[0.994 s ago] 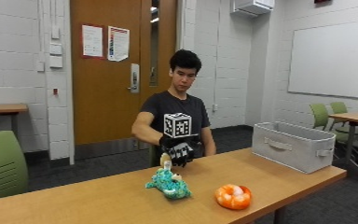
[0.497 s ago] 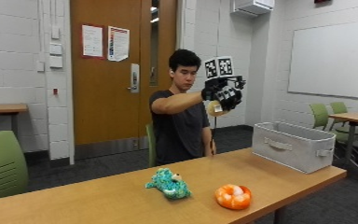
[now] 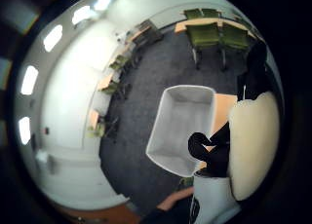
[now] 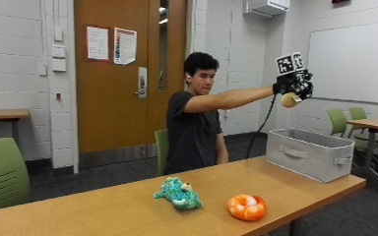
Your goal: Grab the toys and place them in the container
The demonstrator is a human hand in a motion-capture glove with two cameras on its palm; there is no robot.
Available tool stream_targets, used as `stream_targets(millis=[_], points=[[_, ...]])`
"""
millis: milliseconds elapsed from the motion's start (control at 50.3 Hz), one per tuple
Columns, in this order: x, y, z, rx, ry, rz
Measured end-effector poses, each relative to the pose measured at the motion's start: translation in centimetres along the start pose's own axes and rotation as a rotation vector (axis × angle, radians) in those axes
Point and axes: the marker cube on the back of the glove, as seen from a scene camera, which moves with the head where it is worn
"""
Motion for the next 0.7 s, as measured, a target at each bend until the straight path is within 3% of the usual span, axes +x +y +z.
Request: stream_targets(millis=[159,278,397,497,596,696], points=[[1.7,-1.9,3.0,-0.06,-0.109,-0.329],[0.3,-1.4,4.5,-0.086,-0.142,-0.457],[0.2,-1.9,6.0,-0.127,-0.087,-0.332],[0.9,-2.8,7.3,-0.177,0.006,-0.136],[1.0,-2.5,6.7,-0.168,-0.079,-0.178],[-1.9,-0.4,6.5,-0.132,0.039,-0.203]])
